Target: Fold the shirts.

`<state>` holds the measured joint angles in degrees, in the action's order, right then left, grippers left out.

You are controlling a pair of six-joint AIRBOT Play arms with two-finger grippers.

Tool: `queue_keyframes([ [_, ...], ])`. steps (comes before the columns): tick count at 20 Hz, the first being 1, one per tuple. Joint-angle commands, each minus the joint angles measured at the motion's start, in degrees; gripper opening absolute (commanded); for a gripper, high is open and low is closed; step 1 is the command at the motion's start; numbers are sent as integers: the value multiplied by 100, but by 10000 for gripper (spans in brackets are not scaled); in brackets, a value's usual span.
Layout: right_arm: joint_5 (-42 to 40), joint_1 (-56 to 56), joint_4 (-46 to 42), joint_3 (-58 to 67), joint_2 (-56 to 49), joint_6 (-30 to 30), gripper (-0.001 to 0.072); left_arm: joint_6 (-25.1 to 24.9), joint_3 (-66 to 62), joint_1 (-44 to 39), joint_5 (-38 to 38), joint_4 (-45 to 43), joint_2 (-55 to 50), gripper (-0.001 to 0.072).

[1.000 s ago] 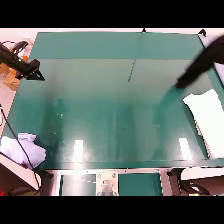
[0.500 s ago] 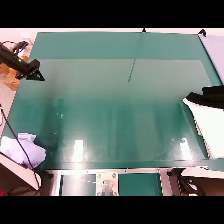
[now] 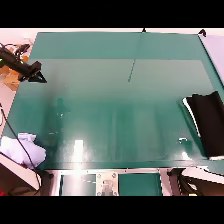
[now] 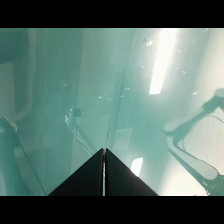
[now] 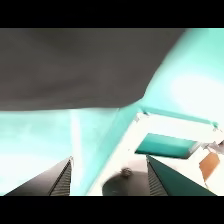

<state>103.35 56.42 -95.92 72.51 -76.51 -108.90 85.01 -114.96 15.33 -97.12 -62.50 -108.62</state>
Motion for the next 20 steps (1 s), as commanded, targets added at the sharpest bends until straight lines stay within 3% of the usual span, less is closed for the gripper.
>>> queue_keyframes([
  [1, -129, 42, -129, -501, -125, -17, 516, -39, 50, 0, 94, 28, 11, 24],
  [2, -138, 4, 146, -326, -173, -4, 472, -39, 50, 0, 92, 28, 33, 24],
  [3, -192, -76, 509, -76, -195, 55, 354, -35, 50, 0, 94, 20, 72, 24],
  [4, -334, -197, 885, 186, -192, 157, 170, 17, 50, 0, 96, -11, 168, 23],
  [5, -527, -382, 1290, 507, -192, 284, 63, 20, 52, 0, 101, -28, 302, 23],
  [7, -1005, -890, 1963, 1064, -155, 516, 16, 13, 61, 0, 107, -142, 719, 23],
  [10, -2026, -1910, 2865, 1174, 192, 874, 15, 48, 262, -2, 57, -160, 1578, 23],
  [12, -2297, -2767, 2964, 841, 544, 1209, 14, 48, 916, -2, 111, -160, 2417, 23],
  [16, -2618, -4391, 2931, -892, 1432, 1617, 15, -48, 3320, 0, 623, -168, 4483, 23],
  [20, -3401, -5536, 3187, -2712, 2339, 1596, 15, -153, 5744, 0, 960, -164, 6295, 23],
])
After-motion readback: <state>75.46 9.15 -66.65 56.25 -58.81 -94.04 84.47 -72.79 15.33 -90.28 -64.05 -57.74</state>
